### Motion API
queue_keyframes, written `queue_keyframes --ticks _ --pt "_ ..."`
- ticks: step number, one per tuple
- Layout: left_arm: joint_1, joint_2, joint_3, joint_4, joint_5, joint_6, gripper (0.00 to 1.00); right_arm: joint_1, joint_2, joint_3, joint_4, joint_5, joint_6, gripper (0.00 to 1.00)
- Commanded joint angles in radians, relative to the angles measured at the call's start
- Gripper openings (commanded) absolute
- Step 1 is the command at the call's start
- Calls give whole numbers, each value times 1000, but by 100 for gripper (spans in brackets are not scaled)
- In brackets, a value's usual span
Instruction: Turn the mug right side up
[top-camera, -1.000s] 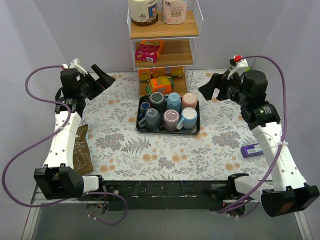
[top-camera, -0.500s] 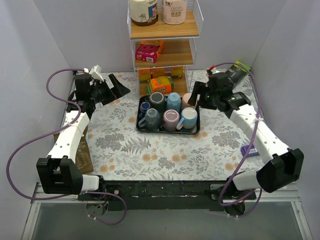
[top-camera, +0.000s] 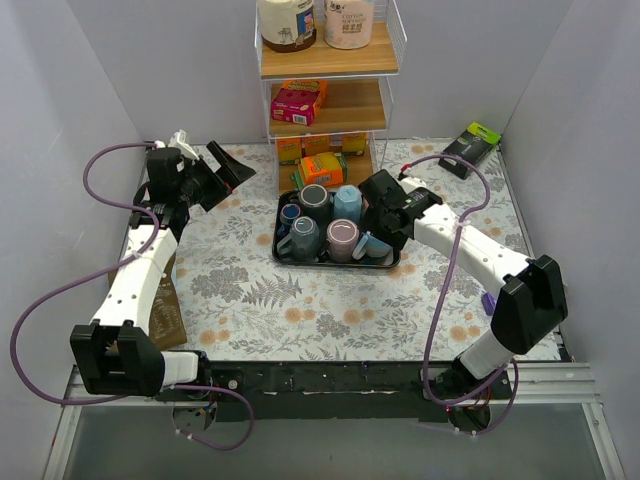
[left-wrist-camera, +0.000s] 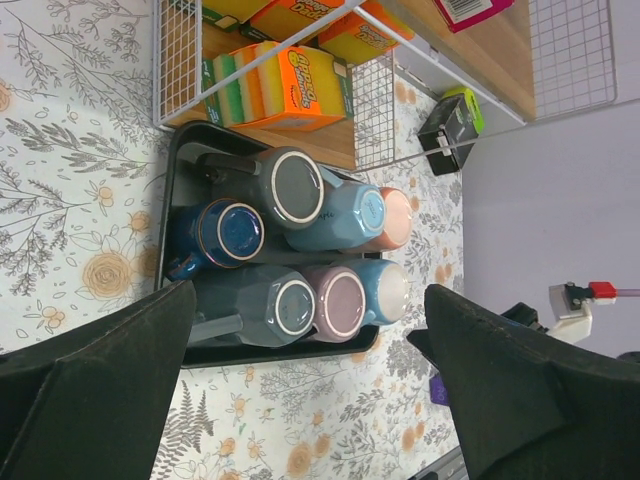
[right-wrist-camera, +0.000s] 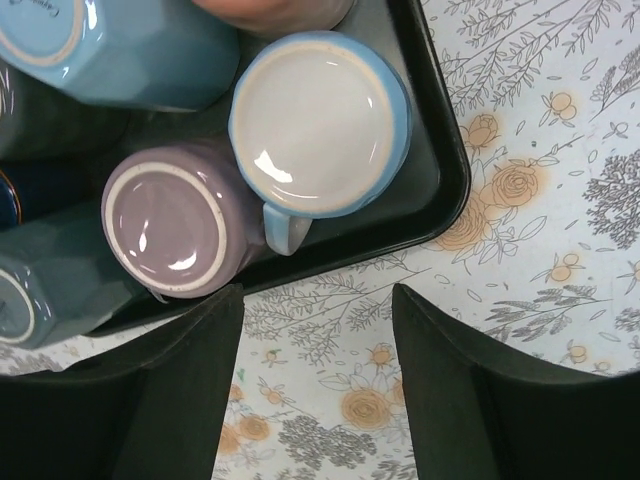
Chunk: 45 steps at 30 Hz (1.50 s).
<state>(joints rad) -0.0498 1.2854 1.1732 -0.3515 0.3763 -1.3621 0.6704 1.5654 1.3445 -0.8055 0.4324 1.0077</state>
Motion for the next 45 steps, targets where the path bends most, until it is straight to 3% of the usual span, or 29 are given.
queue_keyframes --ticks 1,17,27,38,45 --pt "-16 -58 -3 -4 9 -19 98 -3 47 16 -11 49 173 65" --pt "-33 -57 -4 11 32 -3 98 -2 160 10 23 57 278 61" --pt "-33 -51 -4 8 46 4 98 -3 166 -100 111 65 350 59" --pt "-33 -52 -15 13 52 1 98 -3 176 -84 131 138 227 56" --pt "-33 -57 -29 16 61 -2 98 -3 205 -76 158 141 103 34"
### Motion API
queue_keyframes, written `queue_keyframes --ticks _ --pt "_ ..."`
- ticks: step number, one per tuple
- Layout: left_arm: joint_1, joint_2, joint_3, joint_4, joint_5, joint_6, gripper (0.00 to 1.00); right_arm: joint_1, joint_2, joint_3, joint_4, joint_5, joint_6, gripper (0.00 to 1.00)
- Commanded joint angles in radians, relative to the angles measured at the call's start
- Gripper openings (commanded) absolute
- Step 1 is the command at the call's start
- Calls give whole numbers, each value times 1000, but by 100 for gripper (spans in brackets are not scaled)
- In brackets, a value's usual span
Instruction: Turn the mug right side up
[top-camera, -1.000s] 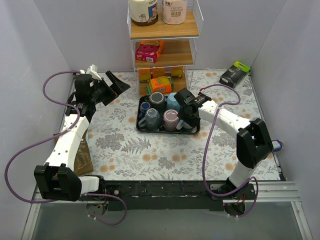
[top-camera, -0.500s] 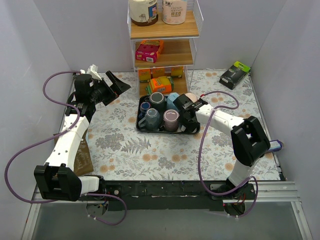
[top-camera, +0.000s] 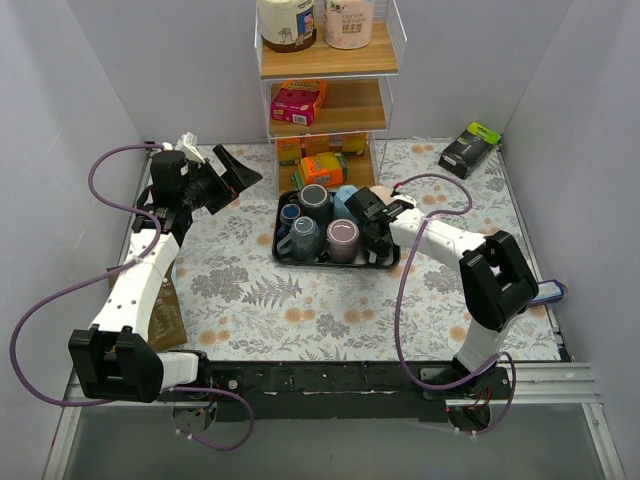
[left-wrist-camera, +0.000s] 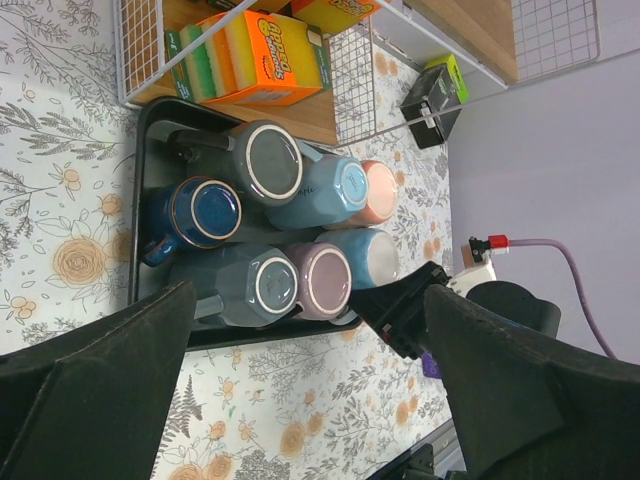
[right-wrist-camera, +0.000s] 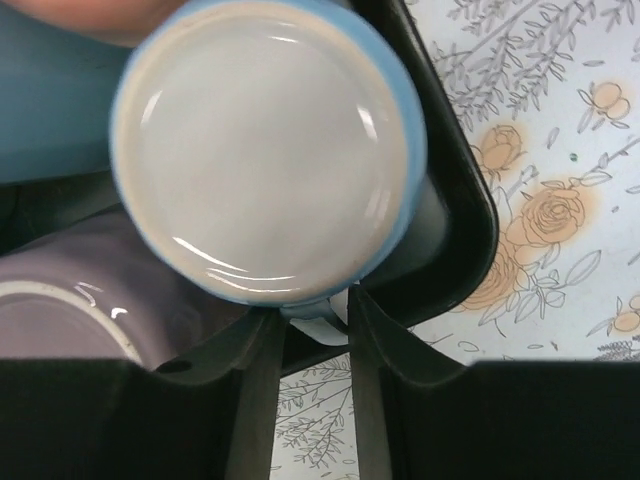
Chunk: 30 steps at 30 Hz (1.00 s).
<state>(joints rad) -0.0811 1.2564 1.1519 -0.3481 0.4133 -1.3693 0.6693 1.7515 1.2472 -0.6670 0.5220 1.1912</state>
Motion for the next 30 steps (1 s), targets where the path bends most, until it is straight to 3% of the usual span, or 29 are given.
queue_keyframes --ticks 1,5,6,8,20,24,26,30 --pt "-2 -28 -9 12 18 6 98 -2 19 23 24 53 -91 33" --pt "-2 -32 -12 14 18 3 98 1 23 35 29 52 -159 19" --pt "-2 -34 -14 14 19 1 98 1 22 37 29 53 -169 9" --pt "-2 -40 -18 17 24 1 98 3 16 43 24 56 -209 1" --pt "-2 -46 -37 9 -28 -42 98 30 -185 -8 81 35 -355 1" --pt "-2 -45 -58 47 45 -50 98 30 -263 -9 83 -5 -364 1" --pt "-6 -38 -60 93 157 -50 98 30 -320 -11 93 -49 -364 1" --pt "-77 -20 -46 122 261 -40 98 13 -412 -9 133 -166 -361 1"
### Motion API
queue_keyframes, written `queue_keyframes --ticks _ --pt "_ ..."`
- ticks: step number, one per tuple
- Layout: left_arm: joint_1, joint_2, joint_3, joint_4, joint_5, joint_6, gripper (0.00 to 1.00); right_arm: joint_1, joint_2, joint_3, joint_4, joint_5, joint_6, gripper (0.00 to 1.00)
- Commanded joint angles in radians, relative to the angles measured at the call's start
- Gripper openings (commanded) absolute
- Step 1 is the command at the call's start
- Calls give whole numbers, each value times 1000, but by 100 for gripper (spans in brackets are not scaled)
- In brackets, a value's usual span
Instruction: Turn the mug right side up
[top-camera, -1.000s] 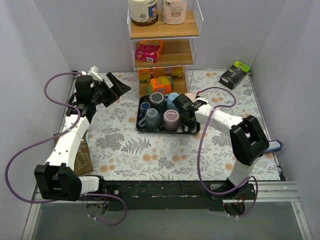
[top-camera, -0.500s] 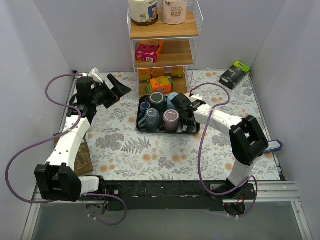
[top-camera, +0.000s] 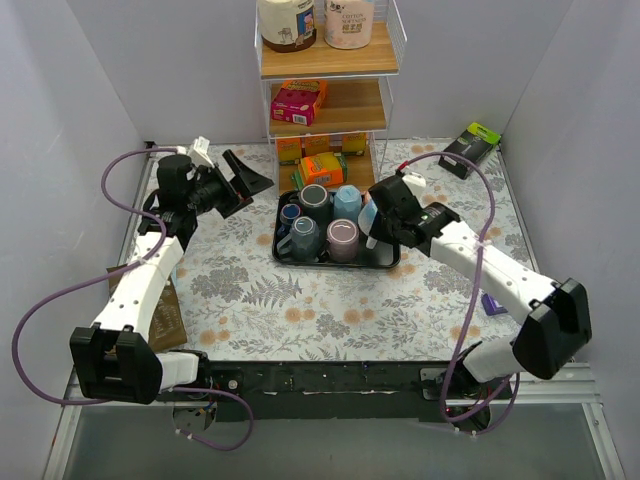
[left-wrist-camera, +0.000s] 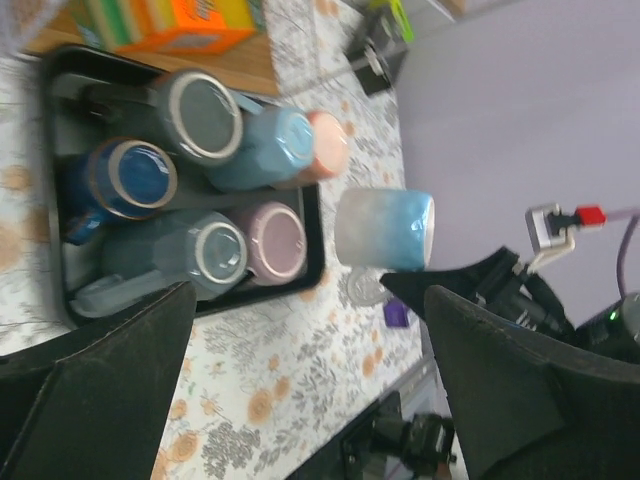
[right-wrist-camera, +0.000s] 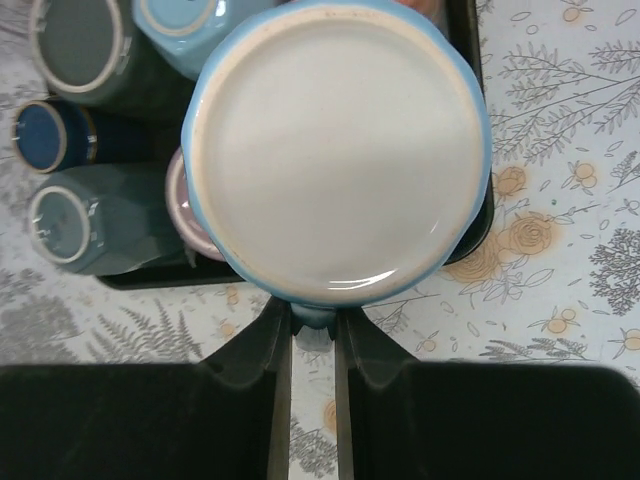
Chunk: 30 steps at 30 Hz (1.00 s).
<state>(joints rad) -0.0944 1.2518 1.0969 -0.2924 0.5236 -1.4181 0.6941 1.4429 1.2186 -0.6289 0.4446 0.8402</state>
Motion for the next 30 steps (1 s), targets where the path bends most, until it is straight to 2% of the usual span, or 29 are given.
queue_keyframes --ticks 1,3,8,10,13,17,21,25,30 --pt "-85 -18 -3 100 167 5 98 -16 -139 25 106 -116 -6 1" --pt "-148 -37 -35 159 206 -37 98 -37 -168 32 158 -207 -6 1" --pt "-270 -49 -133 459 263 -191 98 -57 -262 36 319 -406 42 1" --pt "-312 -38 -131 540 256 -222 98 -59 -269 51 354 -434 63 1" --pt "-396 -14 -101 573 227 -231 98 -62 -279 71 408 -494 97 1" --pt "-447 11 -89 637 194 -278 98 -68 -286 97 465 -552 134 1" --pt "-456 40 -114 791 181 -375 94 -74 -300 120 517 -567 149 1" --pt "-462 29 -108 740 132 -360 90 -84 -303 133 520 -564 145 1" --pt "-461 -29 -92 587 32 -274 94 -100 -306 130 538 -566 140 1"
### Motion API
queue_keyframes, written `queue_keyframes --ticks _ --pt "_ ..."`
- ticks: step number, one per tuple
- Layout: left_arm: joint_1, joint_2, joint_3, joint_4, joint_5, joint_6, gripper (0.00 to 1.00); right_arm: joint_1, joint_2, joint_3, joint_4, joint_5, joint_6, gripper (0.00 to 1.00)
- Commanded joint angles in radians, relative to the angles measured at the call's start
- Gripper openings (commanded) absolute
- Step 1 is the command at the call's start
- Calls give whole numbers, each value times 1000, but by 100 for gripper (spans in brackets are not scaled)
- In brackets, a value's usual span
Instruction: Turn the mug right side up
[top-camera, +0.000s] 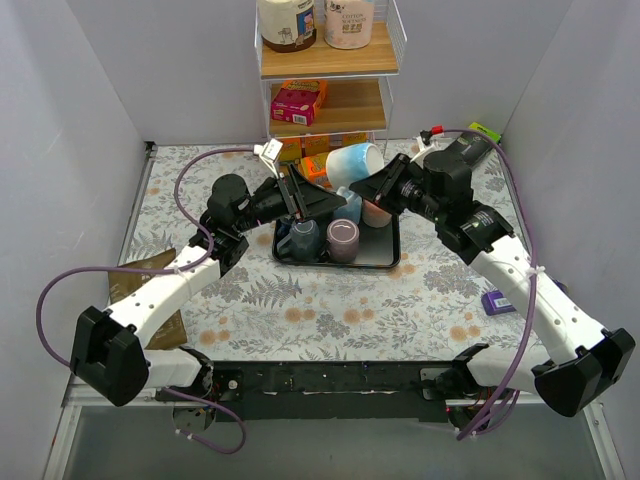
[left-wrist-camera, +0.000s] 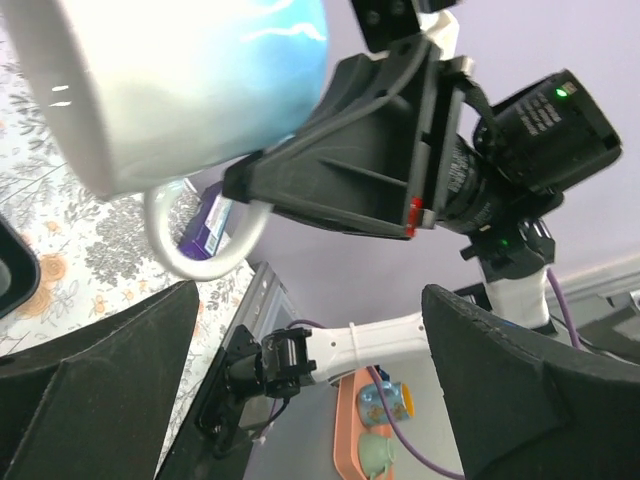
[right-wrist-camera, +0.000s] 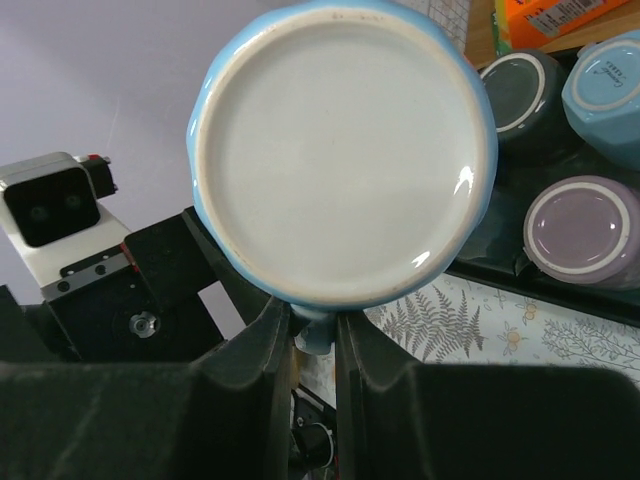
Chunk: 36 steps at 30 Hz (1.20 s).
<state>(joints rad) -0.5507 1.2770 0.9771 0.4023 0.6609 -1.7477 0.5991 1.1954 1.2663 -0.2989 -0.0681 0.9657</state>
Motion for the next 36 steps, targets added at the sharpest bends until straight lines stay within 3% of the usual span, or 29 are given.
queue_keyframes --ticks 1,8,12,16,23,32,36 --pt "-5 -57 23 -108 -116 57 94 -8 -59 85 213 -58 15 1" --pt "-5 -7 31 -51 -113 5 94 -24 -53 91 267 -122 10 1" --pt "-5 48 72 116 -77 -79 91 -36 -68 59 290 -179 13 1" --pt "-6 119 104 214 17 -156 81 -58 -85 27 388 -231 28 1" --pt "-6 137 43 397 45 -271 60 -79 -89 -8 472 -292 30 1" --pt "-6 153 55 466 69 -329 50 -116 -103 -91 567 -397 1 1" --pt "-5 165 38 545 82 -387 39 -124 -118 -134 618 -407 5 1"
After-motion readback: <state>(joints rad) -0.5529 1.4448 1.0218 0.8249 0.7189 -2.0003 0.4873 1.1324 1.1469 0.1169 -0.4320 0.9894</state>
